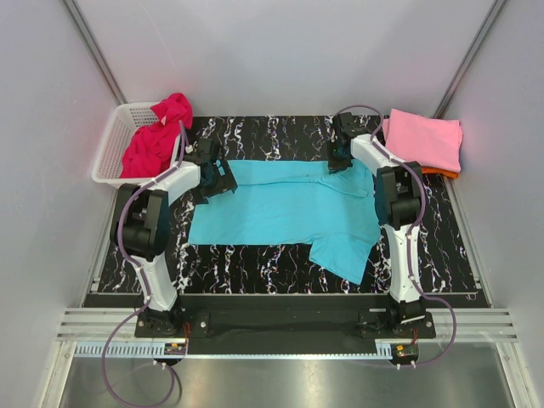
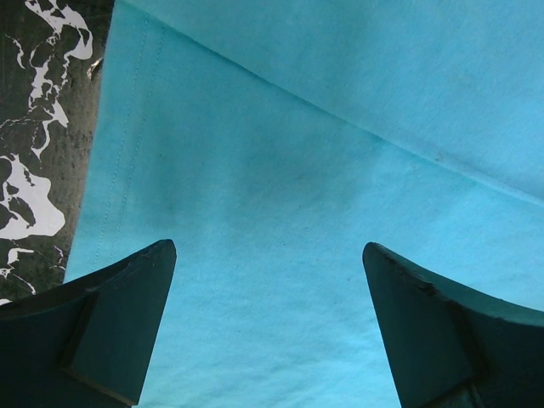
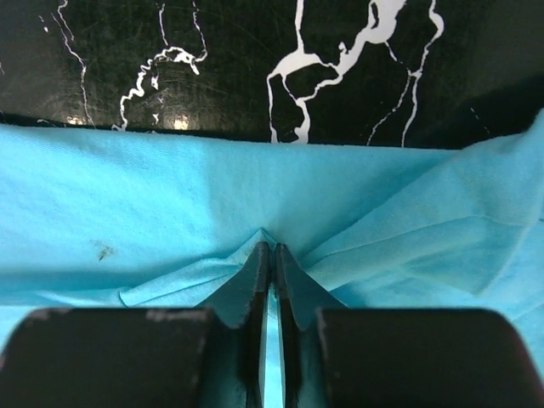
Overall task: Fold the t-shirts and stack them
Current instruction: Fold the tshirt
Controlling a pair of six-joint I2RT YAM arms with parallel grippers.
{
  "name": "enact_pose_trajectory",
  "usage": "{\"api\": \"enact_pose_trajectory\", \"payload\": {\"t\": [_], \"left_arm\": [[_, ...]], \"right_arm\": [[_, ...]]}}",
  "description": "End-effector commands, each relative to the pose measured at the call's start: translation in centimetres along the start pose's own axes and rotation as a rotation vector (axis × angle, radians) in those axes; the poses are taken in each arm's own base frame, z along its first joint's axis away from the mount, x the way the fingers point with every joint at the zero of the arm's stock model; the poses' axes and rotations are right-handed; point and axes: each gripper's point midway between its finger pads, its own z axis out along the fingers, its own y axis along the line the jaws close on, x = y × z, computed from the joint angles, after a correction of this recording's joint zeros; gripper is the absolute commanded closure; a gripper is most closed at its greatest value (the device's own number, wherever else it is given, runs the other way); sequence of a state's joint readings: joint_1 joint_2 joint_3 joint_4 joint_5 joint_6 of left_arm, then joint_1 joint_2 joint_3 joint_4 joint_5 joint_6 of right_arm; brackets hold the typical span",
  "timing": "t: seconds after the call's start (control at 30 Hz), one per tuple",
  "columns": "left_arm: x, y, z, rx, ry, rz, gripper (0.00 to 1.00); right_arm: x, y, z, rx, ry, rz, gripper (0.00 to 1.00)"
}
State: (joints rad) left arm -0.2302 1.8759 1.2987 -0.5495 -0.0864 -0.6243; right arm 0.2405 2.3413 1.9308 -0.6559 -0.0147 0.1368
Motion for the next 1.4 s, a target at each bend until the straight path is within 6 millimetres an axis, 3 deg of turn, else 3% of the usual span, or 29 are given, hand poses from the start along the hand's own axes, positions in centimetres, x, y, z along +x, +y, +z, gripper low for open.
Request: {"api": "enact_pose_trajectory", "payload": {"t": [0.0, 0.13, 0.33, 0.53, 0.57, 0.63, 0.67, 0.73, 0.77, 0.8, 0.9, 0.97, 1.03, 1.2, 1.37], "left_arm": [[-0.7, 0.0, 0.0, 0.001, -0.036, 0.009, 0.01], [-0.5, 0.2, 0.1, -0.003, -0.031, 0.010, 0.01], [-0.3, 0.3, 0.1, -0.007, -0.032, 0.008, 0.01], [-0.4, 0.3, -0.1, -0.004, -0.036, 0.006, 0.01], [-0.4, 0.3, -0.1, -0.004, -0.038, 0.005, 0.01], [-0.2, 0.4, -0.1, -0.005, -0.034, 0.005, 0.01], [-0.1, 0.5, -0.1, -0.008, -0.033, 0.005, 0.01], [0.1, 0.8, -0.1, -0.014, -0.030, 0.004, 0.01], [0.1, 0.8, -0.1, -0.012, -0.032, 0.003, 0.01], [0.1, 0.8, -0.3, -0.008, -0.035, 0.002, 0.01], [0.5, 0.9, -0.5, -0.008, -0.039, 0.006, 0.01], [0.9, 1.0, -0.5, -0.010, -0.035, 0.011, 0.01], [0.9, 1.0, -0.7, -0.007, -0.038, 0.011, 0.01], [0.9, 0.8, -1.0, 0.001, -0.048, 0.017, 0.01], [-0.4, 0.0, -1.8, 0.028, -0.083, 0.023, 0.01]], "right_arm": [[-2.6, 0.2, -3.7, 0.031, -0.094, 0.003, 0.90], [-3.2, 0.7, -7.0, 0.021, -0.139, -0.004, 0.89], [-1.5, 1.8, -10.5, -0.023, -0.141, 0.021, 0.89], [3.6, 3.5, -10.9, -0.071, -0.055, 0.037, 0.89], [5.7, 3.7, -10.3, -0.069, -0.013, 0.036, 0.89], [7.2, 4.4, -10.4, -0.080, 0.002, 0.052, 0.89], [9.3, 4.1, -9.8, -0.061, 0.041, 0.058, 0.90], [10.9, 4.7, -9.6, -0.063, 0.049, 0.073, 0.90], [13.1, 4.4, -9.0, -0.049, 0.087, 0.075, 0.90], [14.1, 4.5, -8.8, -0.050, 0.100, 0.079, 0.90], [16.3, 4.7, -8.1, -0.067, 0.121, 0.094, 0.85], [17.2, 5.1, -8.1, -0.080, 0.132, 0.093, 0.74], [17.6, 5.5, -8.7, -0.089, 0.128, 0.085, 0.68], [16.8, 5.5, -10.2, -0.084, 0.080, 0.099, 0.68], [12.5, 4.2, -13.4, -0.005, -0.082, 0.094, 0.67]]}}
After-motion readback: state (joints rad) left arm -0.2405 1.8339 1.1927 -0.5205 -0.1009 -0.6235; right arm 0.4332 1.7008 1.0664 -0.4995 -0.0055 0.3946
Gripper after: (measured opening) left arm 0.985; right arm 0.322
